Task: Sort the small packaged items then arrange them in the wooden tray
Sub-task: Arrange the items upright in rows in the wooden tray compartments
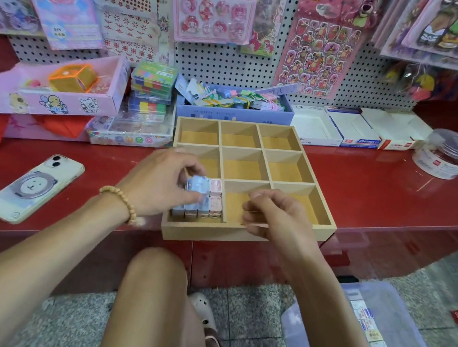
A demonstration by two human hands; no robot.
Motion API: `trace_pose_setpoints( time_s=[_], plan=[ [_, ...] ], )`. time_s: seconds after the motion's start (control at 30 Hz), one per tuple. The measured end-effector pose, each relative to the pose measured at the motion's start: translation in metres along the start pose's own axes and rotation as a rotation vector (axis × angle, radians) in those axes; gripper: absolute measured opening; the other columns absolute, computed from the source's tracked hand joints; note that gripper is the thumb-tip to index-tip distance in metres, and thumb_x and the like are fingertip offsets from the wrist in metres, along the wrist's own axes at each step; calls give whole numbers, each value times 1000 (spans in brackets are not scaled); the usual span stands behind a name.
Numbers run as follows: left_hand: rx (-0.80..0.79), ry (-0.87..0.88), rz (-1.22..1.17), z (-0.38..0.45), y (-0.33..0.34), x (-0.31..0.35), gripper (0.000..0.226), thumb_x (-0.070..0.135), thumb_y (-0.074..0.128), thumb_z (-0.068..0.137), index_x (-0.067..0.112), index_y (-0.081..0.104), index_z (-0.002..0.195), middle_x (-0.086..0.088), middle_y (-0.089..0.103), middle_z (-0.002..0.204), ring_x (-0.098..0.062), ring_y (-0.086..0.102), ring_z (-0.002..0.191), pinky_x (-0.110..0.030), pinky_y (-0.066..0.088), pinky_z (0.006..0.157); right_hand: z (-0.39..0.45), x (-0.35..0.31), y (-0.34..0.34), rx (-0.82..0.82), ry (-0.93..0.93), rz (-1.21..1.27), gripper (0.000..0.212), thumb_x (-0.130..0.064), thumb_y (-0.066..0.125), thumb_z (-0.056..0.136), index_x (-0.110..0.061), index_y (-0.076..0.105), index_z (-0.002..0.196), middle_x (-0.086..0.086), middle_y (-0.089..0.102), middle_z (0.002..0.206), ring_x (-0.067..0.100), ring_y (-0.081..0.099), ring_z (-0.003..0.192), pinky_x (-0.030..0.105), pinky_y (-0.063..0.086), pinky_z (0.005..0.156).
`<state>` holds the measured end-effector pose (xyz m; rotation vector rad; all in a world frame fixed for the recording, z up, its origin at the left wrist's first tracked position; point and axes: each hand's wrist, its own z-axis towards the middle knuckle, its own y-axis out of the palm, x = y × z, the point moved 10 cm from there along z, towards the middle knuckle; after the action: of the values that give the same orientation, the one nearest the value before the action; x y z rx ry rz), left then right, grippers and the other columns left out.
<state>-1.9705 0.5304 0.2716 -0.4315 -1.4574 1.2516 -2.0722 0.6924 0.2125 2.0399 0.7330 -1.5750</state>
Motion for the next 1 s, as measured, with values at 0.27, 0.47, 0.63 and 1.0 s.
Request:
trace_pose_setpoints(
  time_s=[0.27, 0.47, 0.63, 1.0],
  plan=[
    [-11, -251, -22, 4, 18, -65, 26, 24, 85, 71, 21, 69, 92, 2, 59, 86, -11, 60, 62, -36, 54, 68, 4, -7, -38, 128, -81, -85, 13, -15, 56, 100, -7, 67, 101, 7, 69, 91, 17, 66, 82, 21, 55, 63],
    [-15, -198, -27, 8, 23, -71, 30, 26, 85, 72, 27, 72, 99, 7, 54, 89, -8, 54, 77, -19, 39, 66, 7, -3, -55, 188, -84, -75, 14, -14, 57, 100, -7, 68, 102, 7, 70, 91, 15, 66, 80, 23, 57, 65],
    [-5, -179, -25, 7, 24, -73, 35, 28, 83, 73, 24, 72, 107, 6, 53, 91, -8, 53, 81, -19, 39, 70, 5, -1, -59, 200, -86, -70, 15, -14, 54, 101, -9, 68, 101, 5, 71, 92, 12, 67, 80, 24, 57, 67],
    [235, -237, -415, -18, -9, -41, 19, 16, 75, 82, 23, 68, 98, 5, 67, 89, -4, 60, 79, -11, 47, 76, -22, -10, -91, 275, -118, -82, 15, -16, 56, 99, -13, 70, 101, 6, 74, 98, 12, 70, 83, 26, 58, 70]
  ],
)
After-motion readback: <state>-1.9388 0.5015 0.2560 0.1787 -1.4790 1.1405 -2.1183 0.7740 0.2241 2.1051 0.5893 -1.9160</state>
